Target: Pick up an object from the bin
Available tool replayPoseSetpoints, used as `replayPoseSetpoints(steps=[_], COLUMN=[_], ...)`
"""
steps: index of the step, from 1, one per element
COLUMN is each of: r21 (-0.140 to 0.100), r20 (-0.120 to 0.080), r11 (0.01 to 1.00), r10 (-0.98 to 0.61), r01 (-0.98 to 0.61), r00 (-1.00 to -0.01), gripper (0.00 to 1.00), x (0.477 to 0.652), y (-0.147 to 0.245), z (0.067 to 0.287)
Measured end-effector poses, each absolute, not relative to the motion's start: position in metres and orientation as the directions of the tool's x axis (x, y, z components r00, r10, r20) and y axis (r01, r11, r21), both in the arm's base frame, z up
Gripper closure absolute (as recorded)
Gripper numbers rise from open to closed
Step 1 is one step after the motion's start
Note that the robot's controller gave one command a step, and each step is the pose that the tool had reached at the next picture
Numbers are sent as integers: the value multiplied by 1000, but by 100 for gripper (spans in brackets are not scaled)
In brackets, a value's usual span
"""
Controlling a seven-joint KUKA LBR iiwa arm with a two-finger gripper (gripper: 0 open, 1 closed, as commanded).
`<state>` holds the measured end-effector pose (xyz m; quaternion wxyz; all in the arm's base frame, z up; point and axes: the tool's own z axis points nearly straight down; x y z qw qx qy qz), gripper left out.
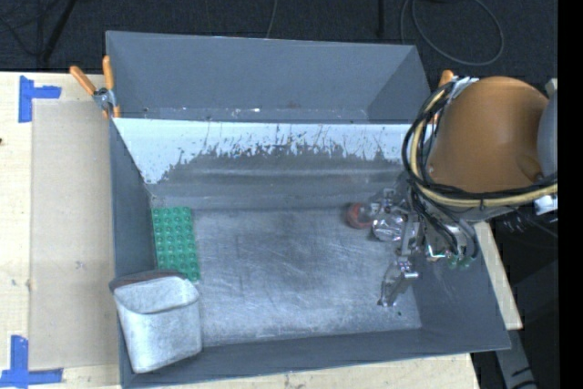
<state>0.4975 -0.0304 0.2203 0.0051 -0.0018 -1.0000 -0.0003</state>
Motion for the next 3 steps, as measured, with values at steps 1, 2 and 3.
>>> replayPoseSetpoints(steps=[1, 2, 3], r21=[0, -3, 0], r20=[1, -3, -3], r11=[998, 979, 992], r10=[65, -202, -126], r01=[65, -202, -126], r00=[-998, -979, -992], gripper=[0, 0, 0], x=[613, 620, 619], y=[-84, -152, -158], z=[79, 101, 109])
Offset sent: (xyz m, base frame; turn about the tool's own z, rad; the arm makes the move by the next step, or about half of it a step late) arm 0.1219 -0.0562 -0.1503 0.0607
